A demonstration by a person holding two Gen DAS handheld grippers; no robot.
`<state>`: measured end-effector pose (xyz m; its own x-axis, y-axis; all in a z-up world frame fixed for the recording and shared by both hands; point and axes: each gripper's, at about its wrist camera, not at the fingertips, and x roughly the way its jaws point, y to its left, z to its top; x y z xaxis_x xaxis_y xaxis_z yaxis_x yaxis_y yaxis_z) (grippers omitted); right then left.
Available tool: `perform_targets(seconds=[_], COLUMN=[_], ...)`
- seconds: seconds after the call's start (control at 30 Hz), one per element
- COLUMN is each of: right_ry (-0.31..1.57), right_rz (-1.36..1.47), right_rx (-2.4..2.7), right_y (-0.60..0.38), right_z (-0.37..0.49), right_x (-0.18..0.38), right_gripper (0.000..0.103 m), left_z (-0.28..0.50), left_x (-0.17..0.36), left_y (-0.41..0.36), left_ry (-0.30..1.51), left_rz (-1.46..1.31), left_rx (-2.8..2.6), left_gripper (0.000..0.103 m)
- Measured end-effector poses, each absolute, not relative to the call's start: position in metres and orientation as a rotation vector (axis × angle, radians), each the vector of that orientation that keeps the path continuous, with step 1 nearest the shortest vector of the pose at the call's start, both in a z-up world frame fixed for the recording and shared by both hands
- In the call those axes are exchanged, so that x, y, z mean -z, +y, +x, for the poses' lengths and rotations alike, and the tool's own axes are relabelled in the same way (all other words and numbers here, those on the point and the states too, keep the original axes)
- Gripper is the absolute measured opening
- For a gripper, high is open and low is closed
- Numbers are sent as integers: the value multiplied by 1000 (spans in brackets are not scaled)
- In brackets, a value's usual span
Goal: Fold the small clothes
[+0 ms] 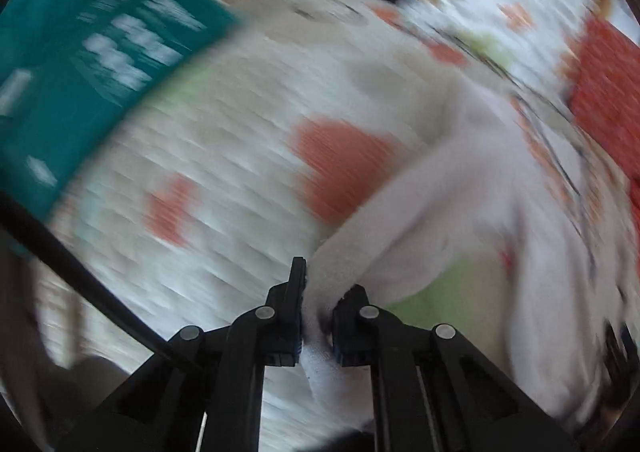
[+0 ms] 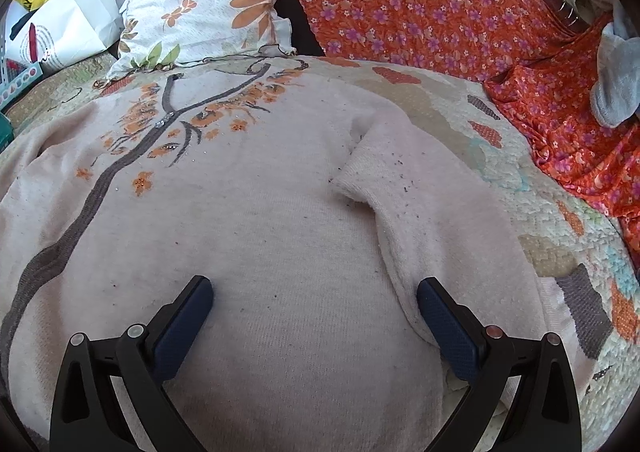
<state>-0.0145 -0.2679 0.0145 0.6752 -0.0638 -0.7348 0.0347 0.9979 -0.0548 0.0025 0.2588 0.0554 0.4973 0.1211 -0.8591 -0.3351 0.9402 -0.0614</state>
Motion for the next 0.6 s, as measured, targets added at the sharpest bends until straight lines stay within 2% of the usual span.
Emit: perform_targets(seconds=[0.1, 0.17, 0.2, 0.23, 0.37, 0.43, 0.6], right_ry=[844, 850, 852, 853, 873, 884, 880], right_rz=[-56, -49, -47, -47, -52, -51, -54], right_rx=[62, 58, 58, 57, 53, 49, 50], right_y=[-267, -267, -268, -268, -271, -272, -271], right_z=[-14, -14, -14, -14, -12, -12, -14], right_x=[-14, -14, -14, -14, -13, -13, -13], right_gripper=[103, 103, 103, 103, 103, 103, 103], left_z=[9, 6, 5, 0, -14, -22, -26], left_x=[-78, -93, -99, -107, -120, -127, -123], left_y=[294, 311, 313, 313, 277, 253, 188], left_ry=[950, 933, 923, 904, 885, 884, 939], left_rz=[-153, -133, -144, -159, -149, -177, -264], left_rx=[-497, -564, -563, -552, -466, -343, -84], left_gripper=[15, 25, 35, 40, 43, 49, 56])
